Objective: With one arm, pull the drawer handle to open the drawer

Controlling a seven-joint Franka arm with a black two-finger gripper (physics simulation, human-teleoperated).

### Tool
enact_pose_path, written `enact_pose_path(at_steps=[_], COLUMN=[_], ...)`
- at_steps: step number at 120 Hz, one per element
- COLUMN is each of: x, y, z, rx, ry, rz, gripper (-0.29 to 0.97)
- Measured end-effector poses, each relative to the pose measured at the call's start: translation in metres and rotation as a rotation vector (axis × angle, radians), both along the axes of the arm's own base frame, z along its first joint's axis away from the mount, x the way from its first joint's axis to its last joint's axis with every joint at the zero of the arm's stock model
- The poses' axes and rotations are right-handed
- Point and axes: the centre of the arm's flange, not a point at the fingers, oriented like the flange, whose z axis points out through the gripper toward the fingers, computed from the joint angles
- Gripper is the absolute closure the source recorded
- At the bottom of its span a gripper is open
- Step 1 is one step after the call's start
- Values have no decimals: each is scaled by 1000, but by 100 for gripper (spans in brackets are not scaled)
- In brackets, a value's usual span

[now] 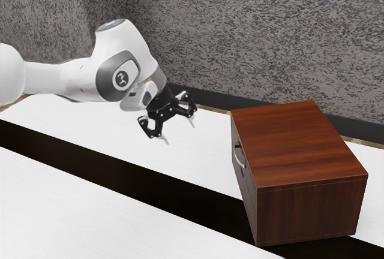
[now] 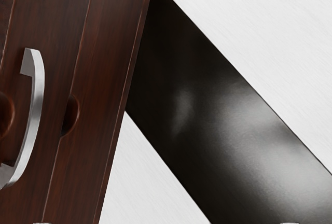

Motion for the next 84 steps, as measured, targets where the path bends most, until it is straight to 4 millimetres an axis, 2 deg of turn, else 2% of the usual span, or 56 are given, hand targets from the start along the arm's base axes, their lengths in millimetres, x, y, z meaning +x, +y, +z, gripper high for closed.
enact_pose_path(at_steps=[21,27,48,59,84], x=[7,10,22,22,34], y=[-32,-31,-5,-13,-29], z=[-12,-16,-30,-36,-36], rx=[-73,-79,-77,-73,-86], ry=[-10,-13,-29,-36,-73], rz=[-106,-121,-138,-180,-244], gripper=[19,22,34,38,40])
